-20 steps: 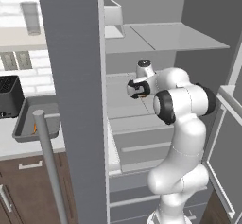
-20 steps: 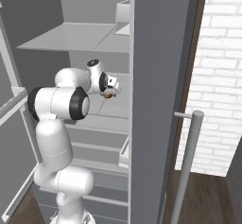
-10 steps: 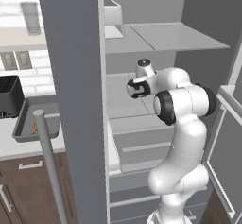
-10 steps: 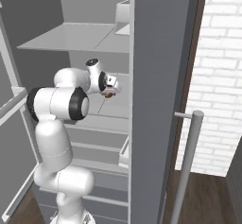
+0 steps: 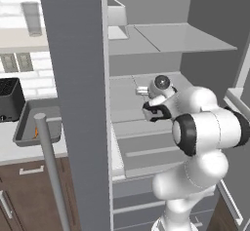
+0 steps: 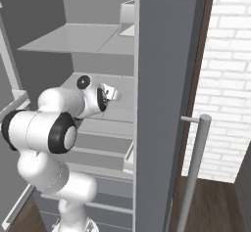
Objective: Place one mushroom and one chicken drumstick in each tupperware on the nearby counter, to pack two identical lunches.
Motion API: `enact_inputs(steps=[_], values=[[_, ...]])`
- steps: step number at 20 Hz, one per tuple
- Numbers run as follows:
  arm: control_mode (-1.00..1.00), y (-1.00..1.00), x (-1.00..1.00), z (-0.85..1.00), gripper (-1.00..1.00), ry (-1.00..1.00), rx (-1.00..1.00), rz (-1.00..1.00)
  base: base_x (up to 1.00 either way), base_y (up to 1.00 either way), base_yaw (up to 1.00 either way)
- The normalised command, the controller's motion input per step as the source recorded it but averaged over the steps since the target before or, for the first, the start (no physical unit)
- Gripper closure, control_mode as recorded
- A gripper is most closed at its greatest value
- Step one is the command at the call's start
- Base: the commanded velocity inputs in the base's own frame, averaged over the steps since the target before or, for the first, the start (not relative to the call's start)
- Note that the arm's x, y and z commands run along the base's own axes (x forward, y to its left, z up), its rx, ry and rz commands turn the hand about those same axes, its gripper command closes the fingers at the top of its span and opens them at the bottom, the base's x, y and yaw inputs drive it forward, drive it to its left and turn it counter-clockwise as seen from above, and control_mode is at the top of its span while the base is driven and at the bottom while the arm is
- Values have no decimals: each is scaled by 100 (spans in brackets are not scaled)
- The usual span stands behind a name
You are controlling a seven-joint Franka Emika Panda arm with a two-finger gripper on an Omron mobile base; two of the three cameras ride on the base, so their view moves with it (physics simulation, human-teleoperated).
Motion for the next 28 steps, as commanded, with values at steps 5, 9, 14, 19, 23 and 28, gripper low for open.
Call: enact_inputs(steps=[5,9,14,19,23,28], values=[[-100,0,-100,100,100,-20,5,0,0,0,0],[-100,15,-95,100,100,6,0,0,0,0,0],[-100,15,-96,100,100,10,0,2,0,0,0],[-100,6,-65,100,100,7,0,5,0,0,0],[-100,0,-16,13,100,9,0,0,0,0,0],[-100,-15,-100,0,100,4,0,0,0,0,0]])
